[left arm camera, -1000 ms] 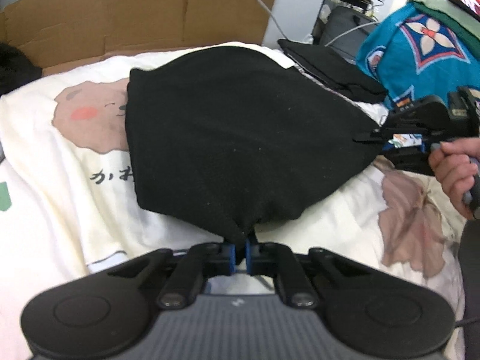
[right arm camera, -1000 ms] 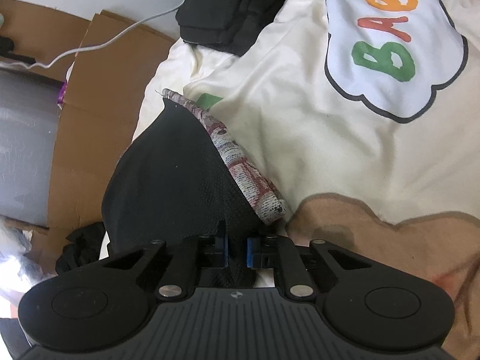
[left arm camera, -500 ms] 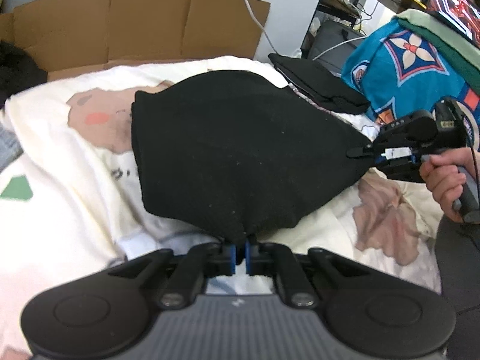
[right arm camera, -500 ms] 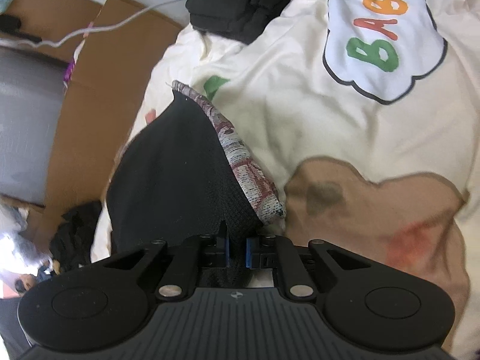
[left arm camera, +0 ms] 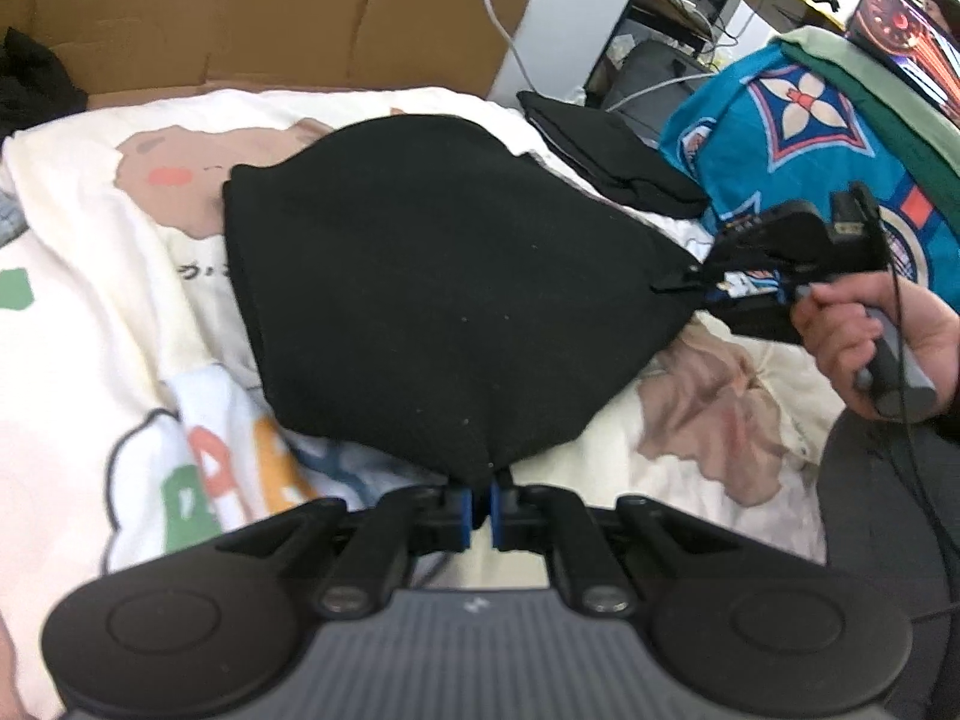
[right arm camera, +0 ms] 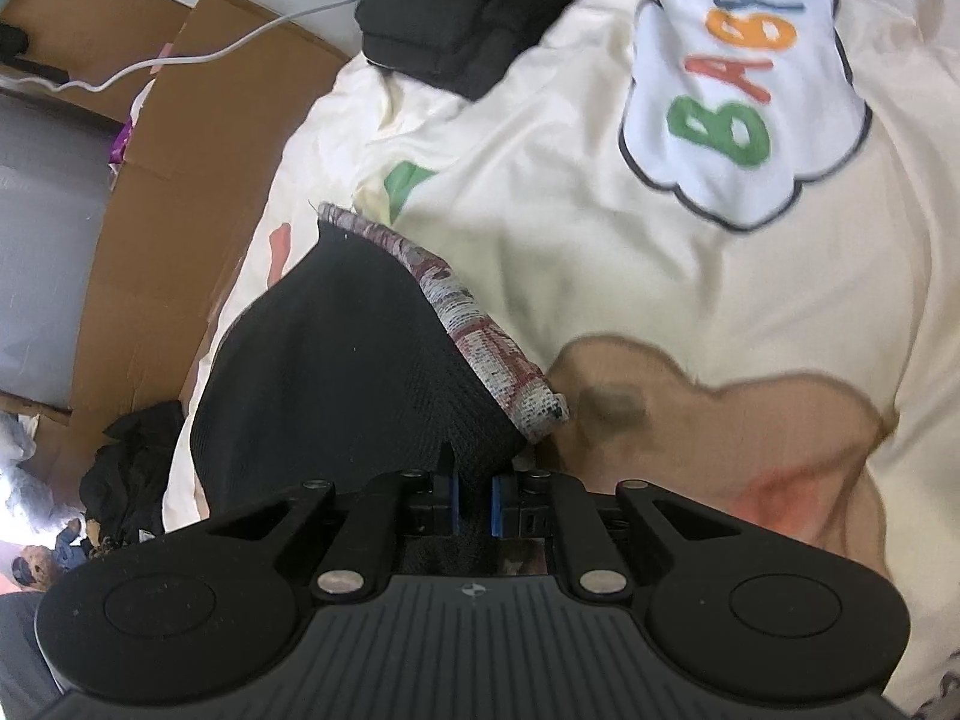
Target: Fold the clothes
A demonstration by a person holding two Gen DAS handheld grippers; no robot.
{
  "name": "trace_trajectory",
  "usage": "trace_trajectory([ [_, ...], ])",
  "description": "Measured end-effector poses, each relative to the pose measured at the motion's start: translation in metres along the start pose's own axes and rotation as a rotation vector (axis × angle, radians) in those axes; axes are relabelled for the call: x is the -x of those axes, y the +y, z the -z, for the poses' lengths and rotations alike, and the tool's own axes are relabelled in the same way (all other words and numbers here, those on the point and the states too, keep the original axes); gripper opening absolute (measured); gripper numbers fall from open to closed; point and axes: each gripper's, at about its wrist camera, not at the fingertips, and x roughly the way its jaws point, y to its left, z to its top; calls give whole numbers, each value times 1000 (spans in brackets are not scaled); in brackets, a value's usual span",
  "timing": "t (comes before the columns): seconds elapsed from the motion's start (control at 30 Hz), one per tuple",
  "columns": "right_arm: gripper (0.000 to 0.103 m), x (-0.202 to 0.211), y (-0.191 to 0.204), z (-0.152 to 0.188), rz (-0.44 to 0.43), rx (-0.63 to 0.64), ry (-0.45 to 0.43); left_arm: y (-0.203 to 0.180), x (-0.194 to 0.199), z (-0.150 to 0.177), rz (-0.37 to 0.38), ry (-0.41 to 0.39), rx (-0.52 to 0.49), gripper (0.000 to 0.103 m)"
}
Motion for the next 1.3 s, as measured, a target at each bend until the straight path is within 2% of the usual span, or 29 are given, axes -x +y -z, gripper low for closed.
trace_trajectory([
  [0.17, 8, 2, 0, -9, -7, 12, -17, -8, -8, 1, 19, 27, 22, 6],
  [0.27, 8, 2, -1, -18, -15, 12, -33, -10, -9, 1, 16, 72, 16, 7],
  [0.43, 8, 3, -2, -32, -34, 9, -70, 2, 6, 3, -29, 129, 16, 7],
  [0.63, 8, 3, 4, -49, -50, 17, -111, 20, 26, -10, -126, 154, 22, 8],
  [0.83, 8, 5, 2, -68, -73, 0, -130, 33, 32, -45, -236, 148, 24, 12],
  [0.9, 8, 6, 2, -72, -82, 4, -131, 37, 31, -60, -258, 135, 38, 19],
  [1.0, 8, 7, 5, -77, -88, 21, -129, 40, 28, -84, -276, 132, 52, 25],
  [1.17, 8, 5, 8, -83, -77, 44, -130, 32, 11, -124, -295, 149, 13, 27],
  [1.3, 8, 4, 6, -88, -90, 34, -126, 23, -4, -151, -293, 154, -17, 35],
])
